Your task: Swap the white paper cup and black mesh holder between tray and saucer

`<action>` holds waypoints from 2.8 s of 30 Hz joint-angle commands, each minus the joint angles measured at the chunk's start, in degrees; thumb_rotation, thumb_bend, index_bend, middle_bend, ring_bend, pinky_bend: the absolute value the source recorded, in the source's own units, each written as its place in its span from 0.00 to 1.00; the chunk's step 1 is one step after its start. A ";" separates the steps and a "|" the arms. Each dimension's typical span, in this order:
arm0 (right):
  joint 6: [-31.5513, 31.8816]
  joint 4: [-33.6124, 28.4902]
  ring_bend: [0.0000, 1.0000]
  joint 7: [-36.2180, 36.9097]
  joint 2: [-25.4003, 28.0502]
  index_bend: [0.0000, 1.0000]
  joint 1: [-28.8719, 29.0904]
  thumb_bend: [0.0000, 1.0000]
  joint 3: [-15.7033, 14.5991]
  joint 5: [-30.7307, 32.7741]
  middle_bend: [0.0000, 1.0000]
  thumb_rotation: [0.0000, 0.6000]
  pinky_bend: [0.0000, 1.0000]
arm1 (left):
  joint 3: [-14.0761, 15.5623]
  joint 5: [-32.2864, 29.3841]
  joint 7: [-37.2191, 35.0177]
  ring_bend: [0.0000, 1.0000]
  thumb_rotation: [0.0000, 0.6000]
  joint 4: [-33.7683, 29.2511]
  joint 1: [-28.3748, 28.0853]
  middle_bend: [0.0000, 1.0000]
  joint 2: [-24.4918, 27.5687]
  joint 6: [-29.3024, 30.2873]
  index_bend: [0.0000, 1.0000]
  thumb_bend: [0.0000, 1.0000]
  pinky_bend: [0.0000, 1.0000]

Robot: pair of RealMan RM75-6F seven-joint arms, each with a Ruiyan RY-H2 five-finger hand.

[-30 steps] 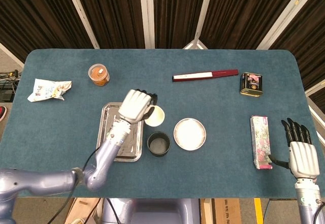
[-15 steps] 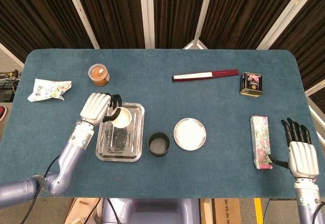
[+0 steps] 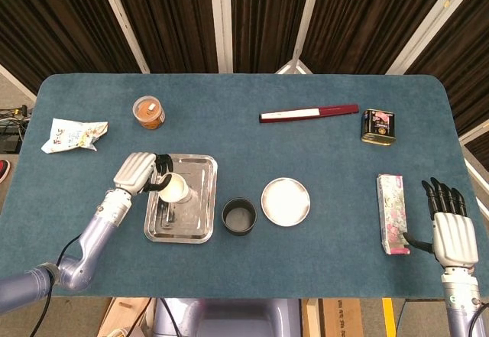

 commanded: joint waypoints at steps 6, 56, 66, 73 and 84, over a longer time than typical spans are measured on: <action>0.15 -0.20 0.00 -0.05 0.05 0.00 -0.07 0.00 -0.09 -0.23 0.00 1.00 0.00 | -0.34 0.63 -1.23 0.24 1.00 -2.50 -0.44 0.29 1.93 -2.45 0.41 0.29 0.39; -39.48 -17.61 0.00 -7.43 -1.52 0.00 32.34 0.00 3.95 2.06 0.00 1.00 0.00 | 6.79 12.94 15.76 0.00 1.00 -10.02 31.14 0.00 12.38 36.70 0.22 0.13 0.13; -40.48 -13.77 0.00 -17.59 -10.06 0.00 40.09 0.00 5.59 14.79 0.00 1.00 0.00 | 5.34 11.63 15.31 0.00 1.00 -10.16 31.57 0.00 12.54 35.48 0.22 0.15 0.13; -39.44 -11.18 0.07 -22.17 -14.14 0.01 44.30 0.00 5.12 21.02 0.07 1.00 0.00 | 4.49 11.50 14.83 0.00 1.00 -9.95 31.91 0.00 12.49 35.41 0.22 0.15 0.13; -33.55 -8.79 0.37 -26.66 -17.87 0.31 46.19 0.00 3.40 23.46 0.37 1.00 0.07 | 3.45 11.72 12.99 0.00 1.00 -9.78 32.45 0.00 12.44 35.62 0.23 0.15 0.13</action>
